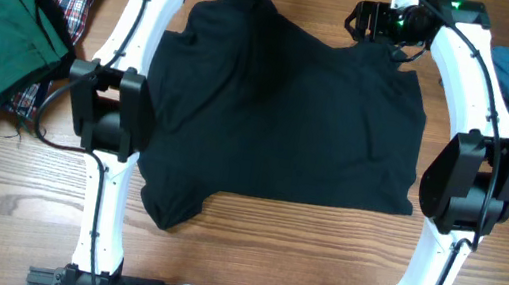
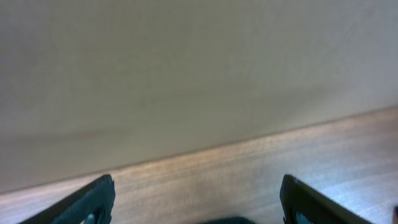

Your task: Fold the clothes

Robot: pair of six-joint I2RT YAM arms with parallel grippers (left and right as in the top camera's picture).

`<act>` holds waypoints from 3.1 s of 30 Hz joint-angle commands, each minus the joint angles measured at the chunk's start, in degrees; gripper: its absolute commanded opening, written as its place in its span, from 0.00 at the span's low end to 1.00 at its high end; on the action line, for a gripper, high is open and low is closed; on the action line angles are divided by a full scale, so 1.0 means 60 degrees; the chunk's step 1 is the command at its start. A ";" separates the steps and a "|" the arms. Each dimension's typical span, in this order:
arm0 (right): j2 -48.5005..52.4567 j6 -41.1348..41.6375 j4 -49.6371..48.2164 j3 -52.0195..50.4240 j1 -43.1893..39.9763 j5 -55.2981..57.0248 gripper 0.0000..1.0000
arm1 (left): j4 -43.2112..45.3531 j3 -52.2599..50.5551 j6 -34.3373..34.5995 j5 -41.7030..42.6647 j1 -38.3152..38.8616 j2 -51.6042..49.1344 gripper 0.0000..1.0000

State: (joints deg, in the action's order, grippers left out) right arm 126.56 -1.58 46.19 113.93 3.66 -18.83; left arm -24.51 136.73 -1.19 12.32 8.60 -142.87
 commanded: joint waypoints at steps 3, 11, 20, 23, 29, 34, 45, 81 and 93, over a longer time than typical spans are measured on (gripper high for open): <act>0.0091 0.0044 0.0321 0.0117 -0.0011 -0.0831 0.99 | -0.1155 0.0171 -0.0127 -0.0025 -0.0044 -0.0033 0.89; 0.0091 0.0266 0.0342 0.0117 0.0106 -0.0889 0.99 | -0.0357 0.0171 0.0521 -0.0022 -0.0069 -0.0659 0.89; 0.0091 0.0186 0.0248 0.0117 0.0106 -0.0710 0.99 | 0.0142 0.0171 0.0237 0.0055 0.0076 -0.1519 0.85; 0.0091 0.0175 0.0251 0.0117 0.0106 -0.0707 1.00 | 0.0047 0.0171 0.0233 0.0051 0.0193 -0.1534 0.82; 0.0091 0.0004 0.0459 0.0117 0.0102 -0.0641 0.99 | -0.0470 0.0168 -0.0022 0.0044 0.0379 -0.1792 0.78; 0.0091 -0.0240 0.0605 0.0117 0.0102 -0.0525 0.99 | -0.0448 0.0168 -0.0015 0.0007 0.0350 -0.2153 0.79; 0.0091 -0.0240 0.0641 0.0117 0.0102 -0.0499 0.99 | -0.0386 0.0168 -0.0011 -0.0310 0.0419 -0.2164 0.58; 0.1155 -0.0062 0.0466 0.0117 0.0066 0.0991 1.00 | 0.0769 0.0171 0.0018 -0.2244 0.0040 -0.1024 0.04; 0.2157 -0.0266 -0.1898 0.0117 0.0058 0.1654 0.99 | 0.0503 0.0171 0.0018 -0.2244 0.0058 -0.1024 0.04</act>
State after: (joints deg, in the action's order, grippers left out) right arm 138.39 -2.09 35.68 113.86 3.99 -11.22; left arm -21.17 137.27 -1.19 -0.19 8.88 -151.70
